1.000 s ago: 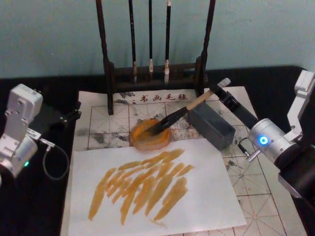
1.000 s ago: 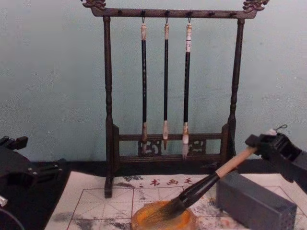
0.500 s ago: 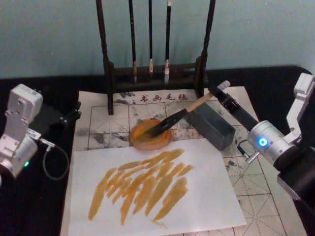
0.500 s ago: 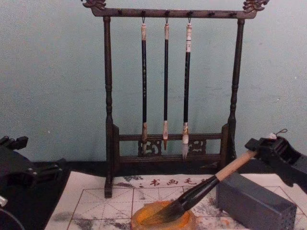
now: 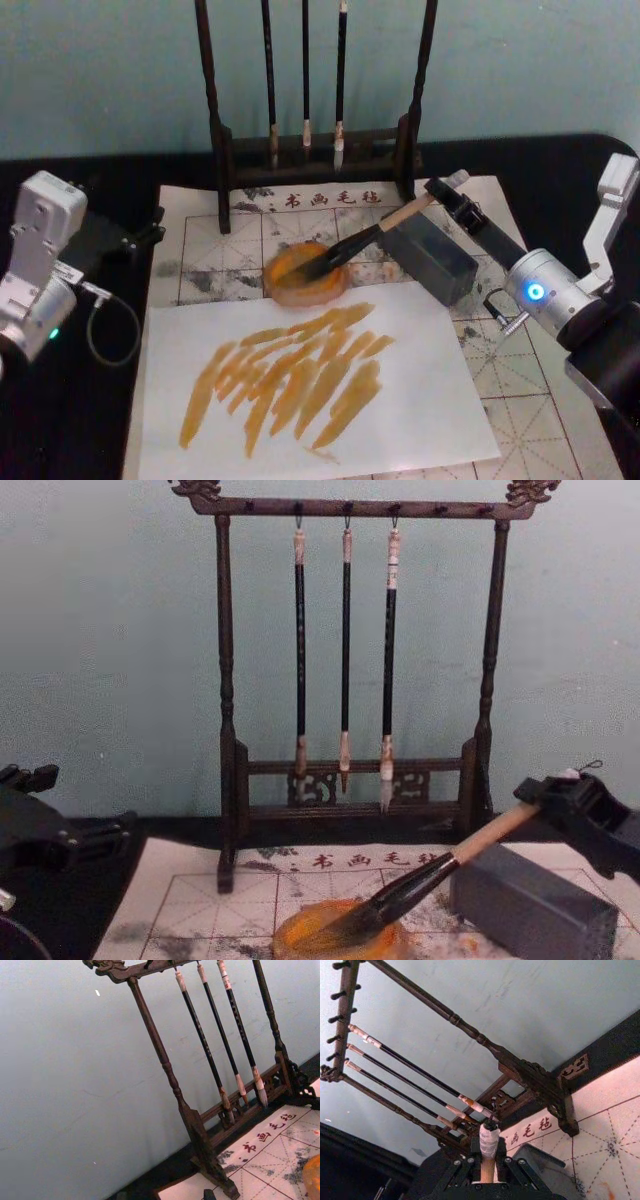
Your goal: Pick up the brush from the inkstone, write on the paper, then place the brush back to its original position.
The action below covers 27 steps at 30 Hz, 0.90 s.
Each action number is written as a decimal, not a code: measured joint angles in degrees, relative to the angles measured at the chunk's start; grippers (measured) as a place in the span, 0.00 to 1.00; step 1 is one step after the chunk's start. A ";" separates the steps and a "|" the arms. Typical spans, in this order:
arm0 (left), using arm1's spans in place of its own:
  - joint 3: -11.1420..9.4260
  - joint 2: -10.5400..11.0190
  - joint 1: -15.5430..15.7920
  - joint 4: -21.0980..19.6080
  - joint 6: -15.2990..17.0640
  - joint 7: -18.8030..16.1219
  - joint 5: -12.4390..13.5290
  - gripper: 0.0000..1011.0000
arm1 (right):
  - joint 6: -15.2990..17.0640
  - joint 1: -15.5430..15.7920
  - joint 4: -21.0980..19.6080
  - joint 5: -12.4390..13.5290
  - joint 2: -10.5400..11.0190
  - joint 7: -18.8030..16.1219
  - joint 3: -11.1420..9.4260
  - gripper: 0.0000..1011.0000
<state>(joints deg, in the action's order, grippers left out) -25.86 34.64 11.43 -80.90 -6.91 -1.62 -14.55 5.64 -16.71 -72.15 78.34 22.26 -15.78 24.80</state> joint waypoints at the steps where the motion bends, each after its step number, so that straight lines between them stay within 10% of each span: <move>1: 0.00 0.00 0.00 0.00 0.00 0.00 0.00 0.99 | 0.11 0.01 0.05 0.11 0.03 0.09 -0.01 0.19; 27: 0.00 0.00 0.00 0.00 0.00 0.00 0.00 0.99 | 1.12 -0.68 2.08 1.50 -0.26 1.68 -0.02 0.19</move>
<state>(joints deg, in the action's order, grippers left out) -25.86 34.65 11.43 -80.90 -6.91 -1.62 -14.55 6.76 -17.39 -70.07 79.84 22.00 -14.10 24.78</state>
